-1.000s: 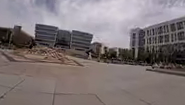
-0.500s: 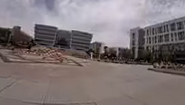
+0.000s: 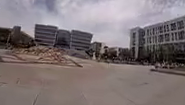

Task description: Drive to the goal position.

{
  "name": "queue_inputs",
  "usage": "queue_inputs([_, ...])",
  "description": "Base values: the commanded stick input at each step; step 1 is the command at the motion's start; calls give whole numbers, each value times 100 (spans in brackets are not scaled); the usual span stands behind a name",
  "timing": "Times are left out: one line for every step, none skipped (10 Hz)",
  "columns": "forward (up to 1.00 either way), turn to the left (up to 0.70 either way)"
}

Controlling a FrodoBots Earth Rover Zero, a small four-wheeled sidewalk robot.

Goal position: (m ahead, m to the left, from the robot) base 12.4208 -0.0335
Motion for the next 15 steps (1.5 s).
queue_inputs([70,0])
queue_inputs([70,0])
queue_inputs([70,0])
queue_inputs([70,0])
queue_inputs([70,0])
queue_inputs([70,0])
queue_inputs([70,0])
queue_inputs([70,0])
queue_inputs([70,0])
queue_inputs([70,0])
queue_inputs([70,0])
queue_inputs([70,0])
queue_inputs([70,0])
queue_inputs([70,0])
queue_inputs([70,0])
